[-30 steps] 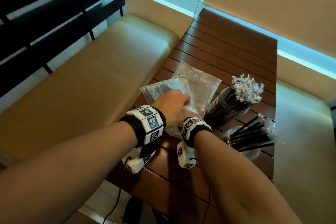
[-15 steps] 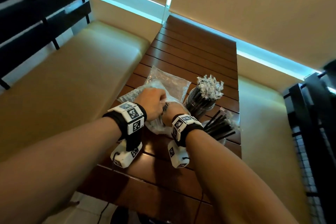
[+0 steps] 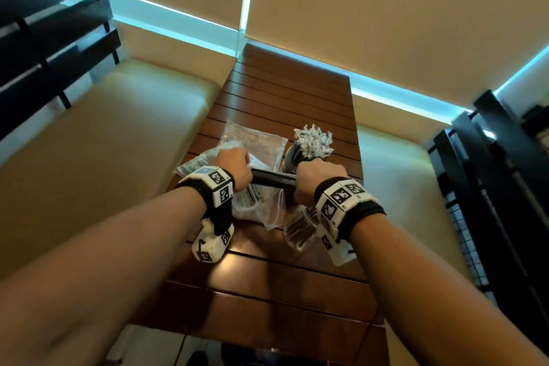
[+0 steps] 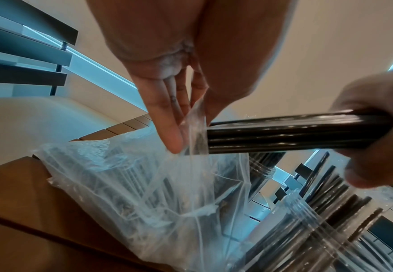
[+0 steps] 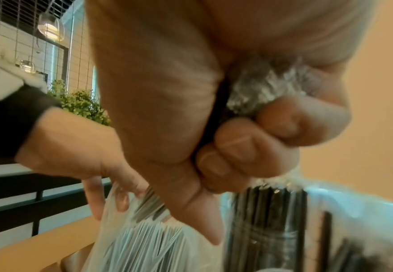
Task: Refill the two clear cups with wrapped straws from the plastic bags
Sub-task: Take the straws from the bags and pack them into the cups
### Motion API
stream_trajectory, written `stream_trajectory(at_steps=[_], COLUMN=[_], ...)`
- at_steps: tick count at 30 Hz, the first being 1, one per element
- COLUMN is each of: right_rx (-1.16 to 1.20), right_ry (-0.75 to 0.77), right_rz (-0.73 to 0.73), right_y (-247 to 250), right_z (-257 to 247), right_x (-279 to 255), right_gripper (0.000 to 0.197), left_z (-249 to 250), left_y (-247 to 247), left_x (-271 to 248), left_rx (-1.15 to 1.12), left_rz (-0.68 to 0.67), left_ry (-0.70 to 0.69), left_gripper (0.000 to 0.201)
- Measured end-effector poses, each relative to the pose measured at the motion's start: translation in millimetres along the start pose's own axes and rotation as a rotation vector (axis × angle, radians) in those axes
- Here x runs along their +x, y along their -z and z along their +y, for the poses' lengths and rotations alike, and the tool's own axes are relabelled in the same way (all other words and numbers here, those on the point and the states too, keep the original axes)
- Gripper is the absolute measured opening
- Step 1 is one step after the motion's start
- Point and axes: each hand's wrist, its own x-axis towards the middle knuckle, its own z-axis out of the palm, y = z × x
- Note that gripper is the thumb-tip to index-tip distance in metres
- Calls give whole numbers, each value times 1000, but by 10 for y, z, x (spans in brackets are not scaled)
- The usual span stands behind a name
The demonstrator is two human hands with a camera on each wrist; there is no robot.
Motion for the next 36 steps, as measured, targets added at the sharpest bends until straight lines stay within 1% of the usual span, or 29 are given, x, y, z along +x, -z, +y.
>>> stream_trajectory(at_steps=[2,5,7,8,10,11,12,14,15,16,18,19,20,22,23,24,26,27,28,29,31,32,33,34,36], right_rx=[-8,1,33,62,147,202,266,385,441,506,623,646,655,685,692,685,669,709,785,866,980,990,975,938,831], right_ry=[-44,-94,-125,-143,-169,-171,-171,-157,-138,-125,-139,-140,-121,-11,64,135,267,302,295,268,194,172,179,206,264], right_rz=[10,22,37,64,164,222,277,351,363,366,418,460,491,477,443,397,342,377,459,592,894,994,1034,1015,903], right_y=[74,205,313,354,389,366,325,179,91,-5,-166,-231,-286,-362,-384,-379,-289,-210,-94,42,363,519,638,704,691], right_z=[152,407,585,664,755,757,726,595,513,422,253,173,101,-6,-23,-10,98,183,270,368,537,579,583,549,422], right_x=[-159,-385,-521,-568,-571,-537,-491,-378,-328,-276,-209,-187,-174,-162,-152,-145,-167,-185,-223,-259,-337,-375,-385,-369,-315], right_gripper=[17,19,18,17,15,14,13,9,8,8,9,10,9,13,18,25,42,46,43,36,21,23,28,33,38], left_z=[61,133,147,154,187,242,300,486,597,689,856,918,957,1024,1049,1054,1001,960,903,840,760,748,759,797,931], left_y=[4,40,44,30,-28,-20,-23,67,140,210,353,410,434,449,456,454,465,475,460,432,368,325,282,250,211], left_x=[-11,-35,-51,-66,-72,-98,-107,-169,-206,-220,-259,-274,-266,-243,-236,-216,-195,-199,-190,-167,-156,-154,-151,-152,-158], left_rx=[-6,-19,-1,26,64,19,-85,-371,-521,-687,-1055,-1245,-1413,-1581,-1541,-1452,-1163,-1006,-866,-730,-516,-453,-419,-392,-361], left_rz=[-22,-65,-89,-106,-125,-131,-144,-242,-290,-313,-325,-321,-295,-179,-99,-30,53,86,119,140,147,129,119,121,138], left_ry=[19,43,53,53,30,-5,-63,-187,-219,-234,-174,-103,-21,120,151,155,76,10,-57,-120,-215,-246,-288,-327,-433], left_gripper=[13,8,8,12,33,45,55,67,66,58,35,28,27,29,32,34,36,39,43,47,45,45,44,44,38])
